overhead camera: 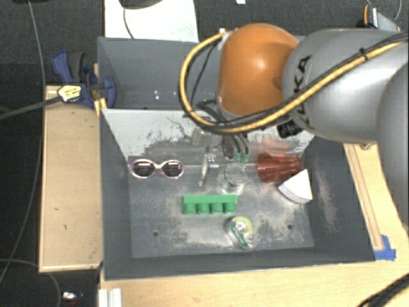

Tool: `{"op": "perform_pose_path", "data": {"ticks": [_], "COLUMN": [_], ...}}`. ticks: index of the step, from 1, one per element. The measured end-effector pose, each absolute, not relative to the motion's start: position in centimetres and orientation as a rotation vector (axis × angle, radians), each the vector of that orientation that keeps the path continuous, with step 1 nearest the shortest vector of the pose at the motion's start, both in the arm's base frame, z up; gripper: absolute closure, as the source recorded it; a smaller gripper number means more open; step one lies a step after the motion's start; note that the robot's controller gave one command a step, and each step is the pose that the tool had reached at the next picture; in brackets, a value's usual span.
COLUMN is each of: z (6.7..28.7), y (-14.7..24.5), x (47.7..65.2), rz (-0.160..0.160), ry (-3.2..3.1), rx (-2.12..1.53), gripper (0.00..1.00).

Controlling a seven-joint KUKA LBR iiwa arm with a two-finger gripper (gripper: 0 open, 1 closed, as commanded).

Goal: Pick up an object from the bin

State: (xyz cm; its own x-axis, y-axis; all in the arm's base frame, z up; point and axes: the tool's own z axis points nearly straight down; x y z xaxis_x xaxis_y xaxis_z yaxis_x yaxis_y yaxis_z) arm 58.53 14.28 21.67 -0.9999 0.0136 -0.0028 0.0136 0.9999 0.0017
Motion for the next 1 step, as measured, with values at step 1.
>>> {"op": "perform_pose_path", "data": {"ticks": [1], "z": [21.67], "y": [14.28], "x": [58.53], "rz": [0.003], "ry": [3.139], "rx": [0.022], "gripper": [0.00]}}
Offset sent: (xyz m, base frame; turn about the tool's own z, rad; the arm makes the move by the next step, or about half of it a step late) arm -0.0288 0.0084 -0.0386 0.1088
